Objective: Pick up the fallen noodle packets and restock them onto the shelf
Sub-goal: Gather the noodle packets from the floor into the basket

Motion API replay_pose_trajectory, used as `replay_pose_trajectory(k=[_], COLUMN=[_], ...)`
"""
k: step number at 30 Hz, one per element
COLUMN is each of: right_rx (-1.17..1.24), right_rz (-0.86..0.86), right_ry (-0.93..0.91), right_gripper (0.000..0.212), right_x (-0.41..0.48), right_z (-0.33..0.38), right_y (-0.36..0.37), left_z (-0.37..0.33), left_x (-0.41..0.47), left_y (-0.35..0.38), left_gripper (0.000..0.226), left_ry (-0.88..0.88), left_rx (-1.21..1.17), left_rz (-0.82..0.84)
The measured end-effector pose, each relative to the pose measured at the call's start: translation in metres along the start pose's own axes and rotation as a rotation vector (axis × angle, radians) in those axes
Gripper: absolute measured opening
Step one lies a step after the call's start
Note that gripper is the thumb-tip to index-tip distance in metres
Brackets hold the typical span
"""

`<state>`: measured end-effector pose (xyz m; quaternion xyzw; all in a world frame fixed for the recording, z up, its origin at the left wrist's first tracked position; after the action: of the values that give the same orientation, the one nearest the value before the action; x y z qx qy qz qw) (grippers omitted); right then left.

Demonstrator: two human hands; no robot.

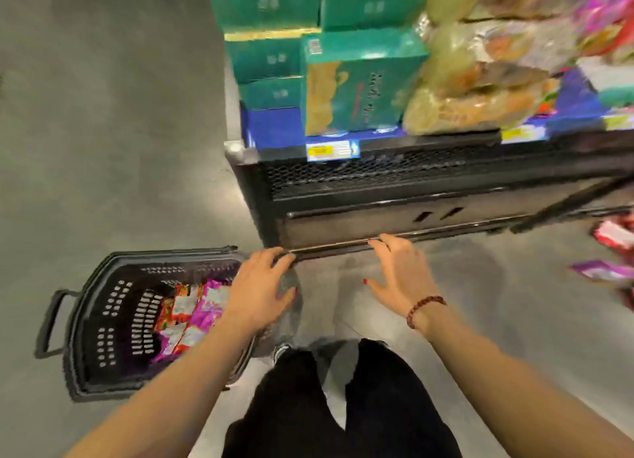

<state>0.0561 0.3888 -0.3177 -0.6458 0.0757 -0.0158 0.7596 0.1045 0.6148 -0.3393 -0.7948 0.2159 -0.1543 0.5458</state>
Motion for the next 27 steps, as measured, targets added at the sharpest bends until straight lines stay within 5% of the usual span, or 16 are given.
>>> replay_pose_trajectory(k=[12,27], right_rx=[0.031,0.188], right_rz=[-0.152,-0.312], right_ry=[0.501,1.043], right_gripper=[0.067,0.068], right_x=[-0.191,-0.363], right_z=[-0.299,-0.533], right_y=[-0.061,-0.087], left_z=[-0.353,-0.663], left_x=[0.095,0.128], left_y=[0.080,0.171], left_gripper=[0.061,0.066], left_ry=[0.525,0.857], left_rx=[0.024,0.007], left_rz=[0.069,0.201])
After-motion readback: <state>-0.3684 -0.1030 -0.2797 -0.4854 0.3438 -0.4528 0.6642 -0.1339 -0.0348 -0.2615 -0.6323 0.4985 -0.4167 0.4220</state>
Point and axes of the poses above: each hand's wrist, its own x-axis towards the middle knuckle, its own y-axis out of the palm, z = x × y, the point moved 8 cm from there along x, towards the middle knuckle, and after that the axes turned 9 degrees about -z, right-handed, at the moved point
